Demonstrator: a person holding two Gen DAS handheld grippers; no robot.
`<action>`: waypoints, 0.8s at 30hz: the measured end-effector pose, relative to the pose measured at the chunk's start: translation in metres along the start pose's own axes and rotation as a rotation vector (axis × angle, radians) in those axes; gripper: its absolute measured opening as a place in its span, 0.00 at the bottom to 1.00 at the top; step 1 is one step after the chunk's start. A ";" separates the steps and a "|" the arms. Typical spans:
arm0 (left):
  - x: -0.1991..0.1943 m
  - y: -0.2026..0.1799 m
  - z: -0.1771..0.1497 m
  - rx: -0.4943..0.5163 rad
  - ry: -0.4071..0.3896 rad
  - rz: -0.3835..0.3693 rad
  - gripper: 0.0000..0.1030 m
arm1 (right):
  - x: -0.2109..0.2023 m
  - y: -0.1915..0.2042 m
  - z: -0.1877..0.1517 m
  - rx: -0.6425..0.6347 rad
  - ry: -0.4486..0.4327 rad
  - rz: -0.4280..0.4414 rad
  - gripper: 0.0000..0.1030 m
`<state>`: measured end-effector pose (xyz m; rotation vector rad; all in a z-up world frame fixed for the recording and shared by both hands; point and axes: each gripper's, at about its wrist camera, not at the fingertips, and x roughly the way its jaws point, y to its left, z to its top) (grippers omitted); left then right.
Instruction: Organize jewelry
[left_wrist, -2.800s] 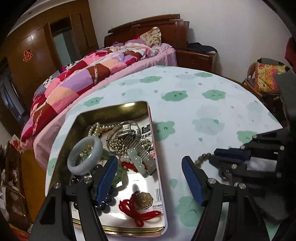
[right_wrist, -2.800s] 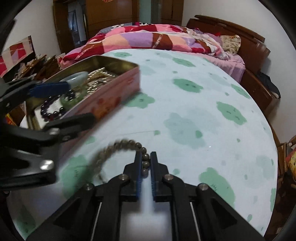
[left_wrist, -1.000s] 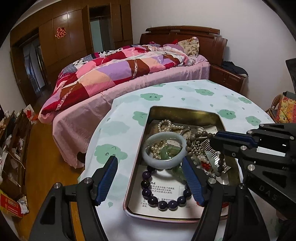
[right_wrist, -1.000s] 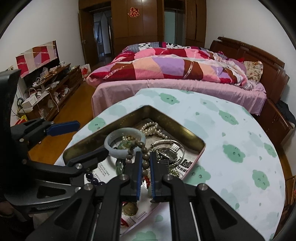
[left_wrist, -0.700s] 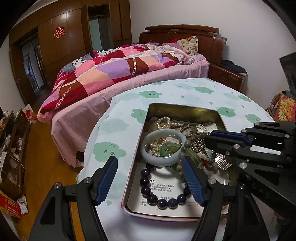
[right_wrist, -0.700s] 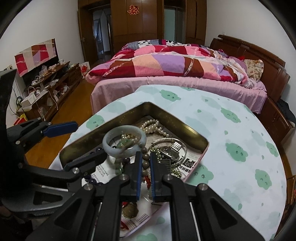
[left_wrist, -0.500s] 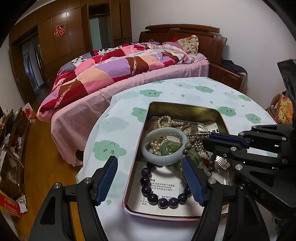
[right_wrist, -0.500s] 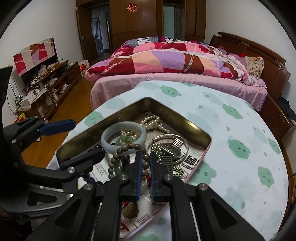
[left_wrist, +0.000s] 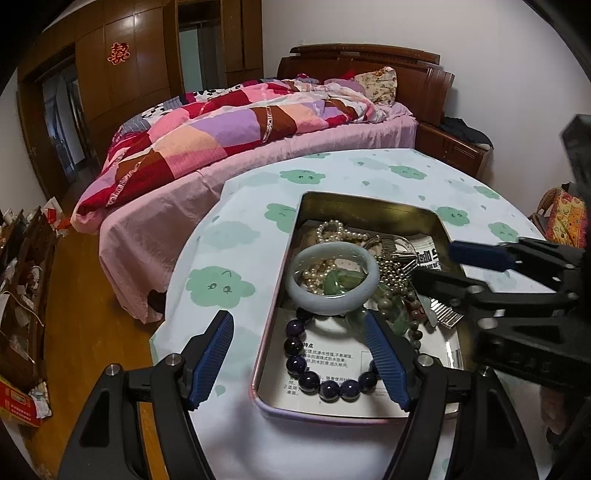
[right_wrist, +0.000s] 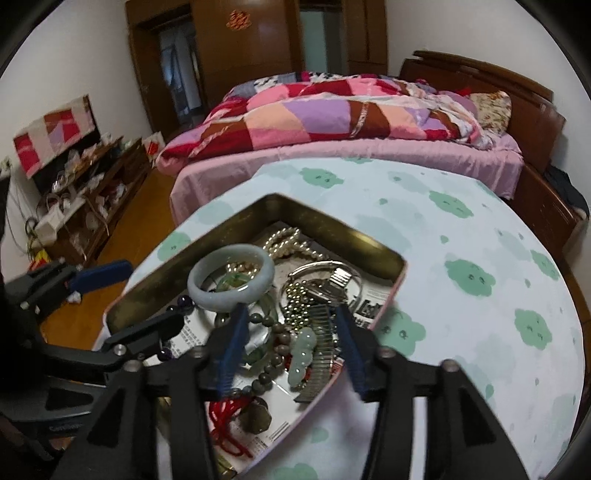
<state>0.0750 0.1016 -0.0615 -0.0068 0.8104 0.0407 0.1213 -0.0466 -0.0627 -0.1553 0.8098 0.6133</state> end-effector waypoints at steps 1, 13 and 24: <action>-0.001 0.001 0.000 -0.008 -0.002 -0.002 0.71 | -0.003 0.000 -0.001 0.007 -0.006 -0.007 0.54; -0.028 0.007 0.003 -0.033 -0.056 -0.006 0.72 | -0.030 0.015 -0.014 -0.002 -0.043 -0.040 0.63; -0.037 0.008 0.007 -0.032 -0.077 -0.008 0.72 | -0.040 0.013 -0.015 -0.008 -0.064 -0.060 0.66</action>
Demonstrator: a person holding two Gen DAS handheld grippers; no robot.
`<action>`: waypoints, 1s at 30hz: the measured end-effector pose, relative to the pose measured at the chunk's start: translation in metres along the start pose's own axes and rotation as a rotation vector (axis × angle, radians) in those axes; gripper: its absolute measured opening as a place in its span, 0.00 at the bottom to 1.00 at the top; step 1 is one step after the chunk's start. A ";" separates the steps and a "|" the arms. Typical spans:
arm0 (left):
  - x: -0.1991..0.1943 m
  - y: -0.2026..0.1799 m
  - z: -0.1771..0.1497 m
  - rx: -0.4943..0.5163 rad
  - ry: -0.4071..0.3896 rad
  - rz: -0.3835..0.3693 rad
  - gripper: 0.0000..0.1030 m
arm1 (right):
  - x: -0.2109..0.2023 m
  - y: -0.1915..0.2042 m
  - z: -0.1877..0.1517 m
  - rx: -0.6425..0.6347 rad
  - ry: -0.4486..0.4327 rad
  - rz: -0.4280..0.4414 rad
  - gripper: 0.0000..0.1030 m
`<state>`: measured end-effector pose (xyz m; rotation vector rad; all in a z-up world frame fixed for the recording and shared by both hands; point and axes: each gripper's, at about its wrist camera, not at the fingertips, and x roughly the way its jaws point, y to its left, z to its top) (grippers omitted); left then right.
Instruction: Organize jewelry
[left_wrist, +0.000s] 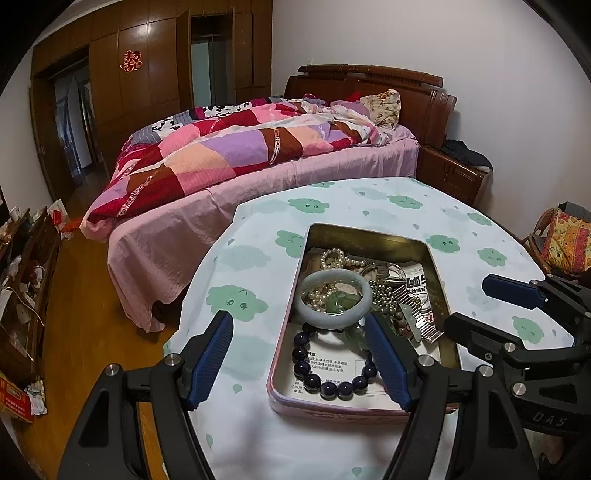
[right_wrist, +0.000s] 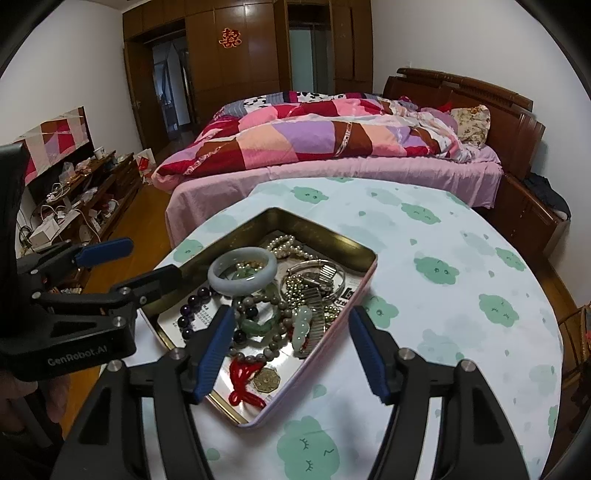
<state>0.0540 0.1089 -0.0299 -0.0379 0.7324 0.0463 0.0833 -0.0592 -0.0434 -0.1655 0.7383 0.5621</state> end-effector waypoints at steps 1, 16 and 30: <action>0.000 0.000 0.000 0.001 -0.001 0.000 0.72 | -0.001 0.001 0.000 -0.002 -0.001 -0.001 0.66; -0.001 0.000 0.000 -0.001 0.002 0.004 0.72 | -0.001 0.003 0.000 -0.009 -0.005 0.000 0.67; -0.002 -0.002 0.001 0.001 -0.001 -0.009 0.72 | -0.002 0.004 0.000 -0.011 -0.006 -0.001 0.68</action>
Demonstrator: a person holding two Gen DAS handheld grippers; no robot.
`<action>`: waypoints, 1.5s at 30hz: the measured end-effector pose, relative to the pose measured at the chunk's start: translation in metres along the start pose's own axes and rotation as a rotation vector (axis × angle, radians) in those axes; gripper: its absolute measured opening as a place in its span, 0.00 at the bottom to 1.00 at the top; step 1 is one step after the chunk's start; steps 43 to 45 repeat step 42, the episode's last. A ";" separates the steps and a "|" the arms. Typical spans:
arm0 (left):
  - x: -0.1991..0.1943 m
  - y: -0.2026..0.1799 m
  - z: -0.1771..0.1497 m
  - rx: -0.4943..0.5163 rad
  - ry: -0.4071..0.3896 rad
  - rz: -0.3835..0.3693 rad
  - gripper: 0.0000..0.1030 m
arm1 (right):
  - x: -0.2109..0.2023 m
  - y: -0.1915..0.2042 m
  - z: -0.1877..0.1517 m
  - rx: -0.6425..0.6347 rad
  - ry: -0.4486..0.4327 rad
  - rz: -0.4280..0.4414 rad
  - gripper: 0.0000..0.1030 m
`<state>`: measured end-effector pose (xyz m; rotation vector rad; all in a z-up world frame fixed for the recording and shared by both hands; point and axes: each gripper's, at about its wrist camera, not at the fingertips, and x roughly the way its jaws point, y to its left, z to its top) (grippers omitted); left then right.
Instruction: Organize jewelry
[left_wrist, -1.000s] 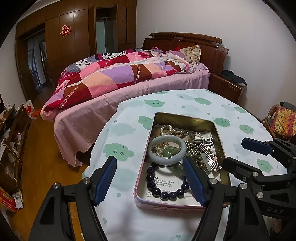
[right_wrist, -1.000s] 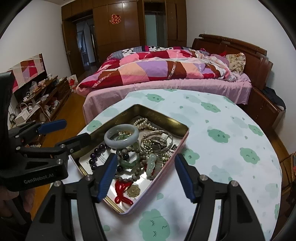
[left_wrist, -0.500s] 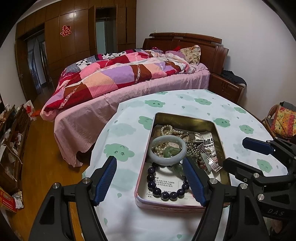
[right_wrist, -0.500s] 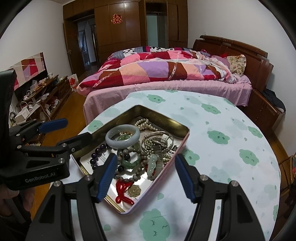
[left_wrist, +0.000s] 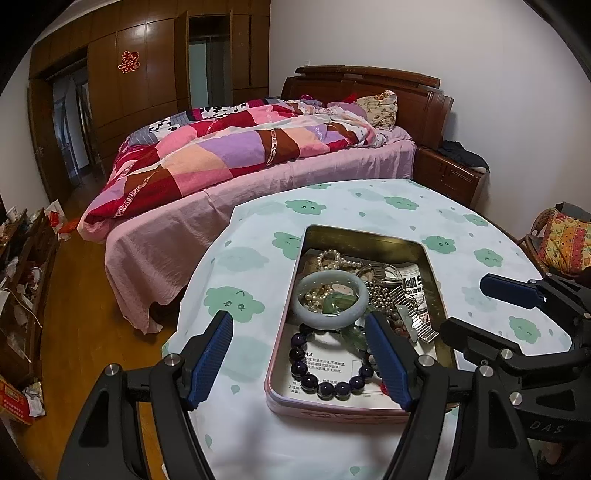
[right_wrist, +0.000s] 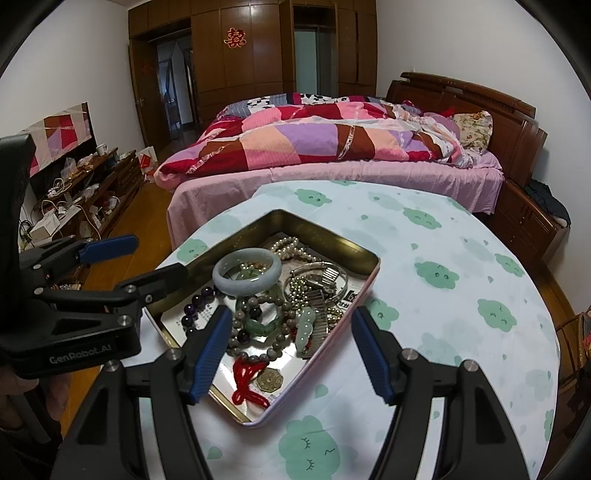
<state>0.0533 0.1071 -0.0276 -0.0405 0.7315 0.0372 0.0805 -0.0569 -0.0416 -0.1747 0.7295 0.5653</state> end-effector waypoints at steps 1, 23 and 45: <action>0.000 0.000 0.000 0.000 0.000 0.000 0.72 | 0.000 0.000 0.000 0.000 0.000 0.000 0.68; 0.005 -0.003 -0.002 -0.024 0.020 -0.033 0.72 | 0.000 0.001 0.000 -0.003 -0.001 -0.005 0.73; 0.003 -0.002 -0.004 0.011 -0.008 -0.009 0.81 | -0.002 -0.002 0.002 -0.004 -0.001 -0.007 0.75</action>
